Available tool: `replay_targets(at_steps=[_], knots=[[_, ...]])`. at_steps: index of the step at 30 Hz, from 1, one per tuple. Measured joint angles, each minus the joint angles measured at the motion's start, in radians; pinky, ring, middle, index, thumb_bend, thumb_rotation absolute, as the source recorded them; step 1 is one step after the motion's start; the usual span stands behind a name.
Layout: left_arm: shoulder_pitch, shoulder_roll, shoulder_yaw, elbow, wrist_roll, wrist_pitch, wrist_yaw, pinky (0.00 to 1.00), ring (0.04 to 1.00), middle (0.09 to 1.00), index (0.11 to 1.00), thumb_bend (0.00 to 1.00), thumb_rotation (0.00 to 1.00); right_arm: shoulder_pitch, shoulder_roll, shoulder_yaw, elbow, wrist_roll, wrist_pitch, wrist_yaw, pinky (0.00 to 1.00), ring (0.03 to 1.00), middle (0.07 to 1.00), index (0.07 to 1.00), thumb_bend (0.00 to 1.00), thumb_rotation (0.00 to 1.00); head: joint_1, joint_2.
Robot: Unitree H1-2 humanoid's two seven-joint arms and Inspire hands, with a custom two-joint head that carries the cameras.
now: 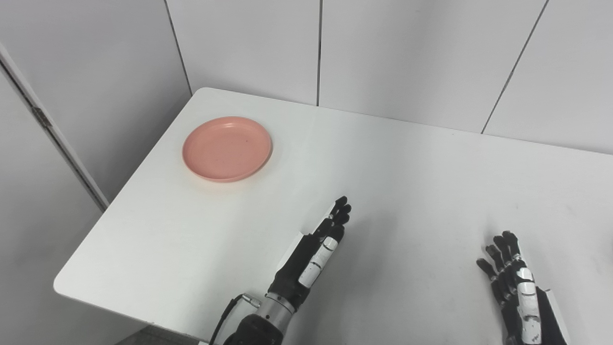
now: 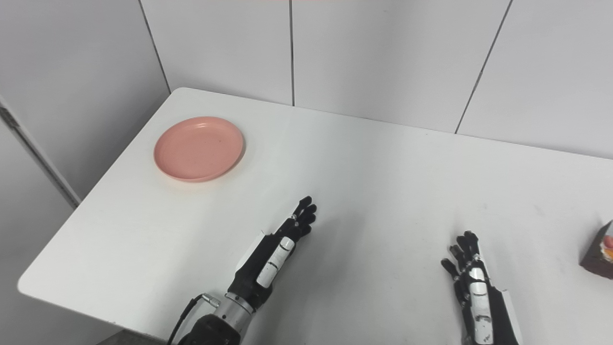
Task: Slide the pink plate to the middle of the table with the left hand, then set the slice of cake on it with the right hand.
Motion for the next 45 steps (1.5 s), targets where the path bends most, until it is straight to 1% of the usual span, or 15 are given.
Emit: replay_targets(at_steps=[12, 17, 22, 27, 30, 34, 39, 41, 45], knots=[[0.000, -0.001, 0.001, -0.005, -0.001, 0.003, 0.001, 0.98, 0.974, 0.980, 0.974, 0.58, 1.00, 0.005, 0.003, 0.002, -0.002, -0.016, -0.002, -0.003, 1.00, 0.980, 0.989, 1.000, 0.35, 1.00, 0.012, 0.005], [0.001, -0.004, 0.002, -0.032, -0.005, 0.029, 0.004, 0.98, 0.974, 0.980, 0.976, 0.56, 1.00, 0.005, 0.011, 0.003, -0.004, -0.016, -0.002, -0.004, 1.00, 0.979, 0.985, 1.000, 0.34, 1.00, 0.017, 0.008], [-0.020, -0.004, 0.009, -0.040, -0.017, 0.059, 0.003, 0.98, 0.975, 0.984, 0.983, 0.57, 1.00, 0.004, 0.013, 0.002, -0.004, -0.015, -0.002, -0.004, 1.00, 0.980, 0.989, 1.000, 0.36, 1.00, 0.014, 0.012], [-0.090, 0.000, 0.033, -0.037, -0.027, 0.111, 0.001, 0.97, 0.974, 0.982, 0.981, 0.61, 1.00, 0.004, 0.015, 0.003, -0.006, -0.014, -0.003, -0.003, 1.00, 0.980, 0.985, 1.000, 0.36, 1.00, 0.020, 0.017], [-0.128, 0.001, 0.050, -0.052, -0.027, 0.142, 0.002, 0.98, 0.984, 0.994, 0.990, 0.60, 1.00, 0.003, 0.016, 0.005, -0.009, -0.016, -0.003, -0.003, 1.00, 0.980, 0.985, 1.000, 0.36, 1.00, 0.020, 0.018], [-0.178, 0.008, 0.083, -0.092, -0.048, 0.148, 0.000, 0.98, 0.981, 0.995, 0.992, 0.59, 1.00, 0.002, 0.016, 0.006, -0.008, -0.018, -0.003, -0.003, 1.00, 0.981, 0.986, 1.000, 0.35, 1.00, 0.020, 0.023], [-0.200, 0.027, 0.122, -0.142, -0.071, 0.168, 0.001, 0.98, 0.977, 0.990, 0.990, 0.60, 1.00, 0.002, 0.016, 0.006, -0.008, -0.017, -0.003, -0.003, 1.00, 0.978, 0.986, 1.000, 0.35, 1.00, 0.021, 0.023], [-0.205, 0.038, 0.138, -0.165, -0.079, 0.195, 0.000, 0.98, 0.974, 0.988, 0.988, 0.60, 1.00, 0.002, 0.016, 0.006, -0.008, -0.017, -0.003, -0.003, 1.00, 0.977, 0.985, 1.000, 0.35, 1.00, 0.023, 0.023], [-0.231, 0.053, 0.176, -0.210, -0.116, 0.217, 0.001, 0.96, 0.953, 0.970, 0.970, 0.59, 1.00, 0.002, 0.016, 0.005, -0.006, -0.017, -0.007, -0.003, 1.00, 0.979, 0.986, 1.000, 0.35, 1.00, 0.029, 0.018]])
